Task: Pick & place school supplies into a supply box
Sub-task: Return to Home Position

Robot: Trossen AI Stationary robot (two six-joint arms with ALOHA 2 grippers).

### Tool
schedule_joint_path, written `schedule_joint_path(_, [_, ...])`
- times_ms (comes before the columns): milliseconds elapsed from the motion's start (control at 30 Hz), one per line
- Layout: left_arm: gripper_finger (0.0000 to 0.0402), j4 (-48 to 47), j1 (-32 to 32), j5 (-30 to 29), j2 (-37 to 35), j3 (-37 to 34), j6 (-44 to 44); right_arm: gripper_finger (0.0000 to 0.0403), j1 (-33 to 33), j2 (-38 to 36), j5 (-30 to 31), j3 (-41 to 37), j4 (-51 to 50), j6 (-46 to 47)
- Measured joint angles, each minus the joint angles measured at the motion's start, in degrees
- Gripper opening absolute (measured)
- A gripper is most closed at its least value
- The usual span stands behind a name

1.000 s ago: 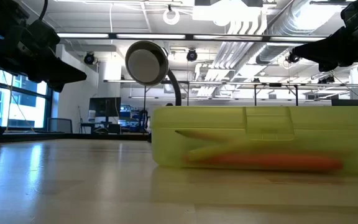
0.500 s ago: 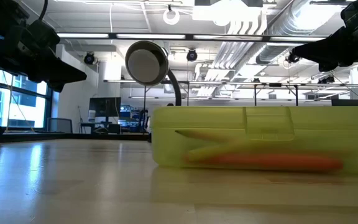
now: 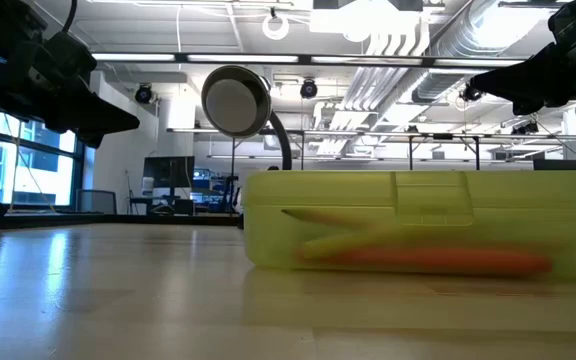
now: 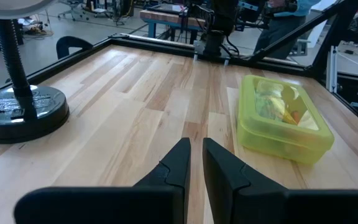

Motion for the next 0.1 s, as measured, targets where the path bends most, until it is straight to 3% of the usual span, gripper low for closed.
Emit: schedule_joint_path(100, [0.0074, 0.00, 0.00, 0.00, -0.01, -0.02, 0.00, 0.0000, -0.01, 0.00, 0.00, 0.00, 0.00, 0.00])
